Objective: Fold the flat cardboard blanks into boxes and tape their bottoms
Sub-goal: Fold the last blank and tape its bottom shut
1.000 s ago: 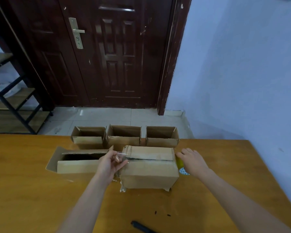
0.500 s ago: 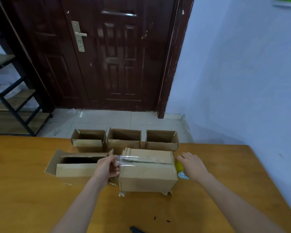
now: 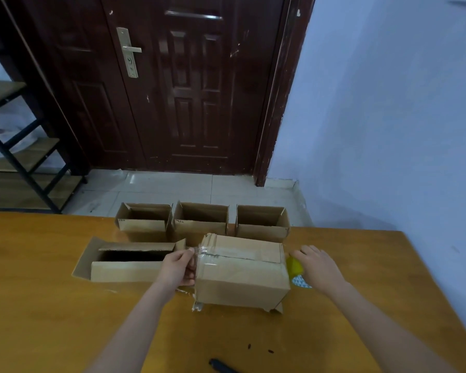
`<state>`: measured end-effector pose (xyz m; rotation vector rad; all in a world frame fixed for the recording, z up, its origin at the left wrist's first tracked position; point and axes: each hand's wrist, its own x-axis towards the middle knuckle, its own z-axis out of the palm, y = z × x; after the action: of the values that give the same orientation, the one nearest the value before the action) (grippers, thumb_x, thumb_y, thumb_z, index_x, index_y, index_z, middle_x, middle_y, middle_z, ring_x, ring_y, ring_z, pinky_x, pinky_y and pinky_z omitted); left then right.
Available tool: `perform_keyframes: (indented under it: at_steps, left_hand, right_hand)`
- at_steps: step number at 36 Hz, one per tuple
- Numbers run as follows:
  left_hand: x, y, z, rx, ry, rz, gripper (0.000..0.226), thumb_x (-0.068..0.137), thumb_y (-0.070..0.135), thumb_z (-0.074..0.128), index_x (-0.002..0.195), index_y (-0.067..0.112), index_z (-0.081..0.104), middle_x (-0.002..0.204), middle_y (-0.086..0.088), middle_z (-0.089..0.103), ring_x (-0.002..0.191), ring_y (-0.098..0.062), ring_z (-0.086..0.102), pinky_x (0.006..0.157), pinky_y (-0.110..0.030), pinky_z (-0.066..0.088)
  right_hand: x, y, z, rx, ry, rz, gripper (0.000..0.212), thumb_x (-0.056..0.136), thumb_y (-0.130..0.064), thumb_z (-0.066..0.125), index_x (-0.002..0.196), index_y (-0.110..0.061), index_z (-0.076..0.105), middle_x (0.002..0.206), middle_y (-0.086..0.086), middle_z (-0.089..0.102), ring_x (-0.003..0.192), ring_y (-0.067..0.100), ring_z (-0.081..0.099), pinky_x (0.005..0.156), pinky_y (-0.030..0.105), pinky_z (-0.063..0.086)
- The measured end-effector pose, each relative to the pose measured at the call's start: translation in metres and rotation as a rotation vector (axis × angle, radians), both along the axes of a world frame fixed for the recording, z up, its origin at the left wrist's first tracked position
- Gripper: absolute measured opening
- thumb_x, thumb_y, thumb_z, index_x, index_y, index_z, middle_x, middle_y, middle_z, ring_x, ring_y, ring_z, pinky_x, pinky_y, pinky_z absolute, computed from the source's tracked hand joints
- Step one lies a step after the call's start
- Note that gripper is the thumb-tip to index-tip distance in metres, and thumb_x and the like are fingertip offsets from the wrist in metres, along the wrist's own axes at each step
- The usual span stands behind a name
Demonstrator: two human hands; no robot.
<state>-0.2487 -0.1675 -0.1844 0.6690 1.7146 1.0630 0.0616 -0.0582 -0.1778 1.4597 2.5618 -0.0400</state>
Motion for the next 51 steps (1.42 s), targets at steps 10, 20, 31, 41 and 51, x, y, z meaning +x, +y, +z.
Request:
perform_keyframes:
  at_steps: [10,20,31,41,51]
  left_hand:
    - [0.006,0.009,0.009,-0.111,0.158,-0.084,0.03,0.098,0.027,0.047,0.084,0.005,0.062,0.069,-0.013,0.063,0.056,-0.022,0.062,0.05,-0.029,0.054]
    - [0.029,0.009,-0.003,-0.245,0.237,-0.178,0.028,0.099,0.03,0.045,0.092,0.008,0.06,0.073,-0.011,0.063,0.066,-0.024,0.065,0.064,-0.035,0.059]
    - [0.036,0.006,-0.021,-0.327,0.141,-0.132,0.032,0.099,0.035,0.045,0.091,0.008,0.061,0.079,-0.014,0.065,0.073,-0.029,0.063,0.076,-0.043,0.057]
    - [0.043,0.007,-0.034,-0.437,0.019,-0.104,0.026,0.096,0.035,0.05,0.1,0.011,0.061,0.091,-0.01,0.066,0.086,-0.026,0.062,0.081,-0.043,0.052]
    - [0.061,0.019,-0.048,-0.365,0.038,0.187,0.017,0.095,0.017,0.052,0.107,0.005,0.052,0.095,-0.014,0.058,0.087,-0.027,0.054,0.081,-0.042,0.049]
  right_hand:
    - [0.006,-0.012,-0.01,-0.034,0.034,-0.063,0.06,0.084,-0.001,0.053,0.139,-0.022,0.042,0.125,-0.001,0.053,0.116,0.016,0.047,0.089,0.023,0.037]
    - [0.022,-0.026,-0.025,-0.043,0.028,-0.149,0.056,0.085,-0.005,0.054,0.137,-0.022,0.043,0.128,0.001,0.051,0.121,0.02,0.045,0.09,0.027,0.037]
    - [0.023,-0.032,-0.035,-0.058,0.013,-0.183,0.055,0.084,0.001,0.053,0.134,-0.02,0.044,0.129,0.003,0.049,0.125,0.023,0.041,0.094,0.03,0.035]
    - [0.02,-0.031,-0.044,-0.046,-0.036,-0.176,0.055,0.084,-0.001,0.052,0.134,-0.022,0.041,0.13,0.002,0.046,0.124,0.023,0.039,0.095,0.032,0.033]
    - [0.017,-0.031,-0.049,-0.031,-0.03,-0.155,0.052,0.083,-0.006,0.055,0.131,-0.019,0.045,0.129,0.003,0.047,0.121,0.025,0.04,0.093,0.033,0.032]
